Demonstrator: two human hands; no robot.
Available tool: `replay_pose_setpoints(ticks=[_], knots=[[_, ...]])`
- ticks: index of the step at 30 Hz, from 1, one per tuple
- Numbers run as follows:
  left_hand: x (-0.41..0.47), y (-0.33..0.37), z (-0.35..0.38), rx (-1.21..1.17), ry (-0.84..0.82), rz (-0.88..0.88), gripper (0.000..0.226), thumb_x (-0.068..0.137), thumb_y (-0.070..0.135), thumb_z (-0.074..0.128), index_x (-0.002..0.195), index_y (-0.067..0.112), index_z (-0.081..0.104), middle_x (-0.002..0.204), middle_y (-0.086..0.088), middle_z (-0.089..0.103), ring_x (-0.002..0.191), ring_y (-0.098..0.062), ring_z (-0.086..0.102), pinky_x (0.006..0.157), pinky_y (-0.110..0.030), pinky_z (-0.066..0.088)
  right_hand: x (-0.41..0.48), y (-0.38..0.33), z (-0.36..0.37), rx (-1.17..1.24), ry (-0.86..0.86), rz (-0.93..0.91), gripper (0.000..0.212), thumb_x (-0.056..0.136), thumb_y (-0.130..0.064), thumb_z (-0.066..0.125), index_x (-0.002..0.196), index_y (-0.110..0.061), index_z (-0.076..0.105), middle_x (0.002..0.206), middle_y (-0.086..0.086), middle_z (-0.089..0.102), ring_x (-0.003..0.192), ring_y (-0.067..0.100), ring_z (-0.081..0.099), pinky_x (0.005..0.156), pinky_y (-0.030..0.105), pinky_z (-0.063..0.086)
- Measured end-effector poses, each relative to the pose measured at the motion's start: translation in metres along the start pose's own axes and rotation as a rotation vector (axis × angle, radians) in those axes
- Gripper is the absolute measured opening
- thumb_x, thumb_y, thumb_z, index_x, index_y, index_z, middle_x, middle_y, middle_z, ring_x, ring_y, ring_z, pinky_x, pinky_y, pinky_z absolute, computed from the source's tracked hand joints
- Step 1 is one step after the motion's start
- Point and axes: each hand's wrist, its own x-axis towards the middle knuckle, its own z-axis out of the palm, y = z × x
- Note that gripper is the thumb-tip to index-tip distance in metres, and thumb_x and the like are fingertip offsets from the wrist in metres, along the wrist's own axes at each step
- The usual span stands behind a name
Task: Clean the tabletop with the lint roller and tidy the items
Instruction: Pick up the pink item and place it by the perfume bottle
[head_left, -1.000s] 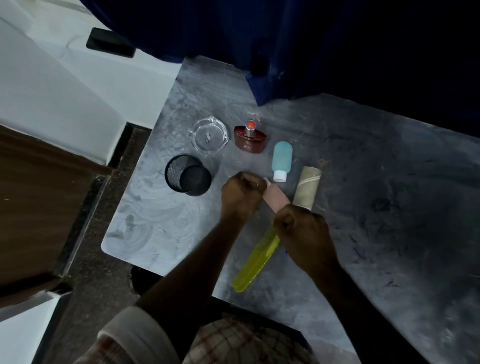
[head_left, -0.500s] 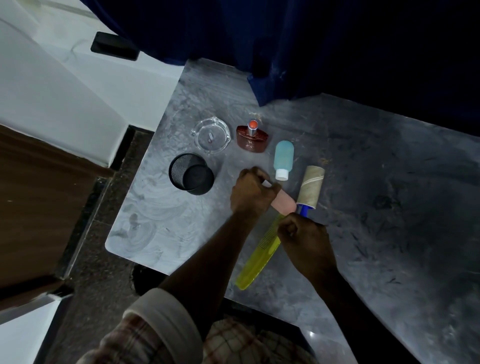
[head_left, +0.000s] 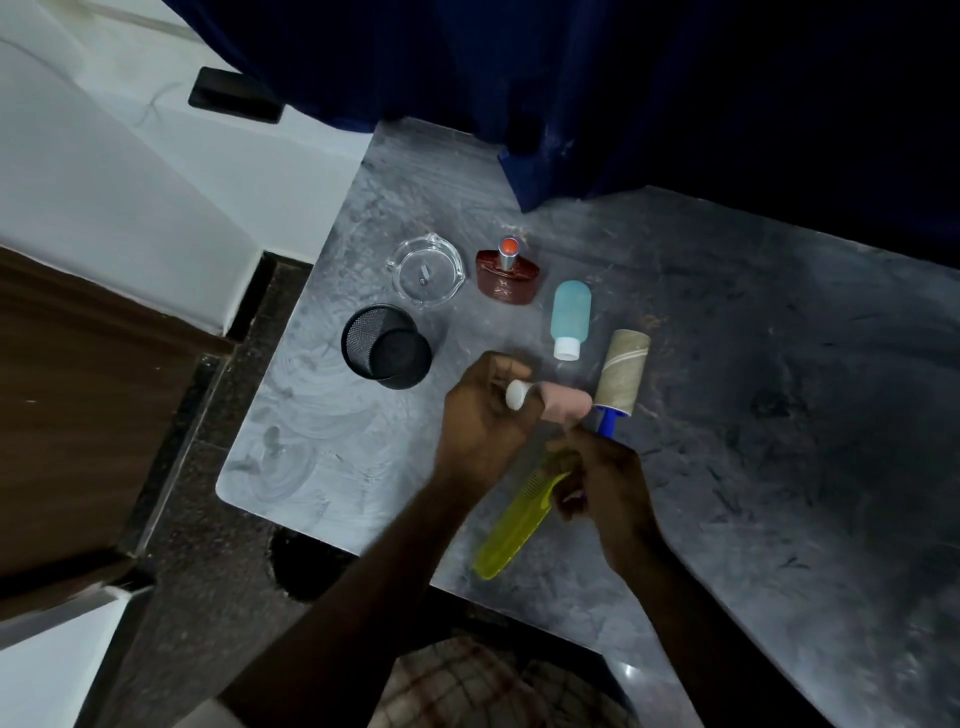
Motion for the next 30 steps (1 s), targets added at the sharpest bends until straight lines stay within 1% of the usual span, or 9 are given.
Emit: replay_pose_setpoints(ticks=[4,8,10,12,15,18,20,26,30], knots=[[-0.025,0.001,-0.015,0.089,0.006,0.220,0.030,0.093,0.028,0.080,0.116,0.032,0.061,0.113,0.013,0.067,0.103,-0.011,0.071,0.079,-0.023,0.059,0.008,-0.027,0.011,-0.012,-0.117,0.029,0.050,0.090,-0.066,0.058,0.082,-0.023,0.081,0.074,0.006,0.079,0.051,0.015,0.067,0.046,0.025,0.051],[-0.031,-0.007,-0.019,0.186,0.039,0.343,0.035,0.094,0.022,0.078,0.125,0.022,0.060,0.119,0.012,0.058,0.110,-0.008,0.064,0.089,-0.028,0.057,0.023,-0.048,0.028,-0.105,-0.123,-0.105,0.029,0.089,-0.044,0.072,0.095,-0.017,0.079,0.070,0.011,0.077,0.053,0.018,0.069,0.043,0.025,0.050],[-0.026,-0.009,-0.019,0.162,0.071,0.314,0.043,0.095,0.021,0.080,0.132,0.020,0.058,0.122,0.008,0.058,0.114,-0.006,0.063,0.093,-0.024,0.055,0.036,-0.055,0.035,-0.200,-0.119,-0.213,0.019,0.092,-0.034,0.074,0.099,-0.017,0.076,0.074,0.013,0.078,0.056,0.019,0.069,0.047,0.029,0.053],[-0.019,-0.009,-0.019,0.127,0.089,0.276,0.051,0.095,0.023,0.080,0.140,0.019,0.055,0.129,0.006,0.057,0.122,-0.006,0.062,0.100,-0.022,0.053,0.050,-0.061,0.042,-0.324,-0.094,-0.348,0.021,0.090,-0.033,0.077,0.106,-0.019,0.074,0.085,0.007,0.080,0.071,0.019,0.075,0.061,0.035,0.060],[-0.007,-0.010,-0.011,0.098,0.068,0.234,0.066,0.093,0.024,0.077,0.151,0.014,0.047,0.145,-0.001,0.051,0.137,-0.012,0.055,0.114,-0.026,0.048,0.067,-0.068,0.049,-0.493,-0.093,-0.525,0.033,0.087,-0.036,0.079,0.117,-0.023,0.070,0.098,-0.002,0.080,0.092,0.015,0.077,0.084,0.042,0.064],[0.005,-0.014,-0.002,0.018,0.058,0.126,0.082,0.087,0.023,0.075,0.159,0.011,0.037,0.155,-0.007,0.046,0.147,-0.019,0.049,0.124,-0.037,0.043,0.080,-0.072,0.057,-0.654,-0.091,-0.674,0.041,0.091,-0.032,0.075,0.130,-0.023,0.066,0.107,-0.001,0.080,0.100,0.015,0.076,0.094,0.043,0.061],[0.015,-0.020,0.002,-0.006,0.065,0.104,0.088,0.086,0.015,0.077,0.161,0.009,0.034,0.159,-0.010,0.044,0.151,-0.024,0.046,0.125,-0.050,0.041,0.085,-0.073,0.061,-0.697,-0.088,-0.750,0.044,0.094,-0.025,0.072,0.137,-0.022,0.063,0.115,0.001,0.078,0.105,0.017,0.074,0.098,0.041,0.059],[0.029,-0.030,0.008,-0.055,0.064,0.047,0.096,0.086,0.013,0.084,0.164,0.010,0.029,0.164,-0.011,0.041,0.155,-0.027,0.044,0.125,-0.057,0.040,0.095,-0.076,0.068,-0.772,-0.058,-0.827,0.046,0.097,-0.019,0.066,0.142,-0.023,0.059,0.125,0.003,0.074,0.112,0.019,0.071,0.097,0.026,0.054],[0.030,-0.031,0.008,-0.070,0.056,0.020,0.095,0.086,0.015,0.082,0.164,0.006,0.028,0.164,-0.016,0.042,0.154,-0.031,0.045,0.125,-0.058,0.040,0.096,-0.075,0.070,-0.808,-0.062,-0.828,0.044,0.096,-0.020,0.067,0.140,-0.020,0.060,0.125,0.006,0.074,0.114,0.022,0.071,0.100,0.034,0.057]])
